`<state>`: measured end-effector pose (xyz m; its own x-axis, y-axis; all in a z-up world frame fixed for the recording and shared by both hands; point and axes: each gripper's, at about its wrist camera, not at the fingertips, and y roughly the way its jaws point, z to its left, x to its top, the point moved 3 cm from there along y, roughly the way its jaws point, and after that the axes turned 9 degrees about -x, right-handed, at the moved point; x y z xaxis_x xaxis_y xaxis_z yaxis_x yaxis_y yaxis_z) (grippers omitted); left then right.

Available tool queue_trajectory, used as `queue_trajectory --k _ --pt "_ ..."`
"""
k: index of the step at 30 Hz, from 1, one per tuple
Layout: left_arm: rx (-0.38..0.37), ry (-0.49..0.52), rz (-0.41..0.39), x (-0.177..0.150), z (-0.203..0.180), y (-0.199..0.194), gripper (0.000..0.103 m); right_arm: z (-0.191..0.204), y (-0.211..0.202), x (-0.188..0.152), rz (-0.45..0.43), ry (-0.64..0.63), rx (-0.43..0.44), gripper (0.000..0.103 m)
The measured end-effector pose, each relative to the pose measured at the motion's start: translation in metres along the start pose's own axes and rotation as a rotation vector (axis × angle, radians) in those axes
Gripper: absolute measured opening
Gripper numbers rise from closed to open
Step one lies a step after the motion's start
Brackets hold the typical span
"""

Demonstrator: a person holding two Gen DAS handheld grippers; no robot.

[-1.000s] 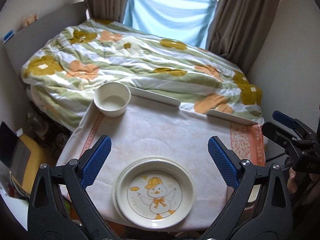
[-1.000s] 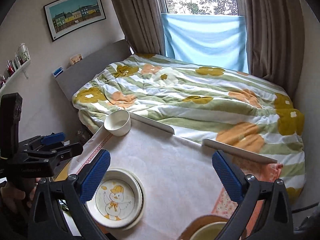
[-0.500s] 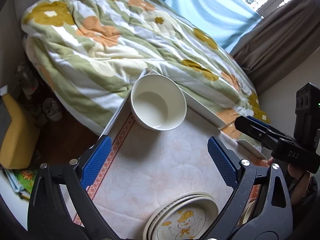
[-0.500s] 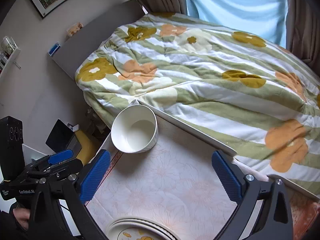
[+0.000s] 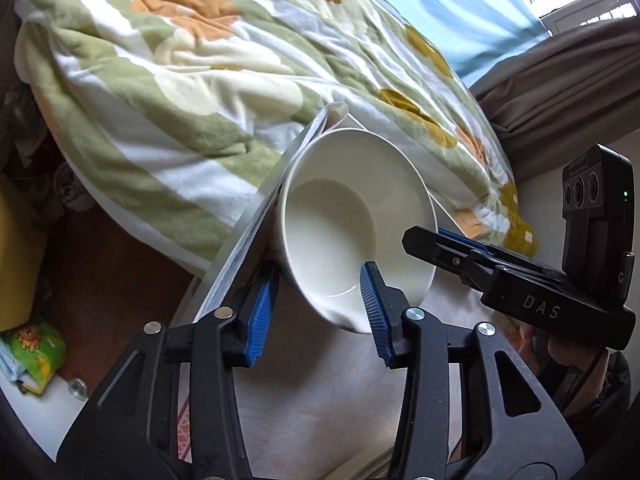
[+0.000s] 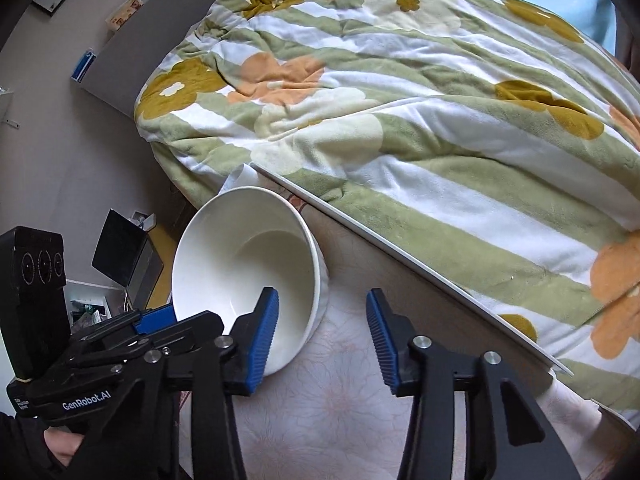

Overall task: Organize plates and bowls
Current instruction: 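Carry the white bowl with both grippers and lower it into the cream bowl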

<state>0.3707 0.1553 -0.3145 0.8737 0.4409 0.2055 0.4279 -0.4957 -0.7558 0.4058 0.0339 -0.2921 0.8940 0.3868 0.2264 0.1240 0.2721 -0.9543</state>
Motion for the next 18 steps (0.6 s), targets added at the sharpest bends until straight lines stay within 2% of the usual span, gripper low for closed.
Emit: queue_trajectory --k 1,2,4,5,12,18 --pt "0.009 0.000 0.003 0.001 0.002 0.001 0.032 0.001 0.003 0.001 0.006 -0.002 0.001 0.032" --pt "0.021 0.002 0.006 0.000 0.005 0.001 0.024 0.002 0.005 0.001 0.010 -0.001 0.002 0.031" --pt "0.010 -0.003 0.003 0.001 0.009 0.001 0.023 0.003 0.012 0.001 0.027 0.007 0.008 0.015" --pt "0.006 -0.006 0.003 0.001 0.010 0.001 0.023 0.004 0.013 0.001 0.026 0.014 0.021 0.014" --pt "0.025 0.035 -0.001 0.001 0.003 -0.004 0.023 0.004 0.009 -0.001 0.006 0.032 0.009 0.012" --pt "0.061 0.114 -0.028 -0.003 -0.014 -0.020 0.022 0.007 -0.004 -0.009 -0.032 0.044 0.007 0.013"
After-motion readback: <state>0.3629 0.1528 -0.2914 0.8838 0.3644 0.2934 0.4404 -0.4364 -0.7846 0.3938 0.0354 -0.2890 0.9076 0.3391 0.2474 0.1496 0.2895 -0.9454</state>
